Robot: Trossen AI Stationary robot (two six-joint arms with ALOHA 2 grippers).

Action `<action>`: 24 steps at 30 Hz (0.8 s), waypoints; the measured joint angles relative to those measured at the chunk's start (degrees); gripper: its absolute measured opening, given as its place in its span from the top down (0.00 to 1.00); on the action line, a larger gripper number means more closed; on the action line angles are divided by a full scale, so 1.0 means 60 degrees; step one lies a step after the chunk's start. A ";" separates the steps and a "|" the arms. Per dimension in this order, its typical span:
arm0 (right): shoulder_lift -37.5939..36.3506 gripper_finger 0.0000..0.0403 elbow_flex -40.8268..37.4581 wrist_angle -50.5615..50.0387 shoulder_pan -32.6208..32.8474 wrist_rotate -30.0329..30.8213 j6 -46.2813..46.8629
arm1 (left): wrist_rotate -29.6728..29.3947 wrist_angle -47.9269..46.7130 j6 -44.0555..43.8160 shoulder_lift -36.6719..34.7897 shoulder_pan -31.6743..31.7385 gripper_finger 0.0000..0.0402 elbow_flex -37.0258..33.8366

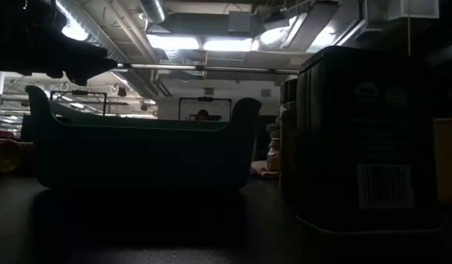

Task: Sort spices by type
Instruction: Put the white seasoning bottle into the transparent bin

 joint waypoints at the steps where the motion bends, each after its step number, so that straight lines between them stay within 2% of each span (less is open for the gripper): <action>1: 0.0000 0.45 -0.0171 0.0025 0.0121 -0.0001 0.0270 | 0.0002 -0.0005 0.0000 0.0004 -0.0002 0.43 0.0000; 7: 0.0004 0.45 -0.1277 0.0412 0.0538 -0.0004 0.1279 | 0.0002 0.0017 0.0000 0.0003 -0.0001 0.43 0.0000; 15: 0.0004 0.44 -0.2401 0.1584 0.0546 -0.0055 0.1328 | 0.0003 0.0024 -0.0002 0.0004 0.0000 0.43 0.0000; 24: 0.0004 0.44 -0.2723 0.1987 0.0546 -0.0292 0.1321 | 0.0003 0.0028 -0.0004 0.0001 0.0000 0.43 0.0000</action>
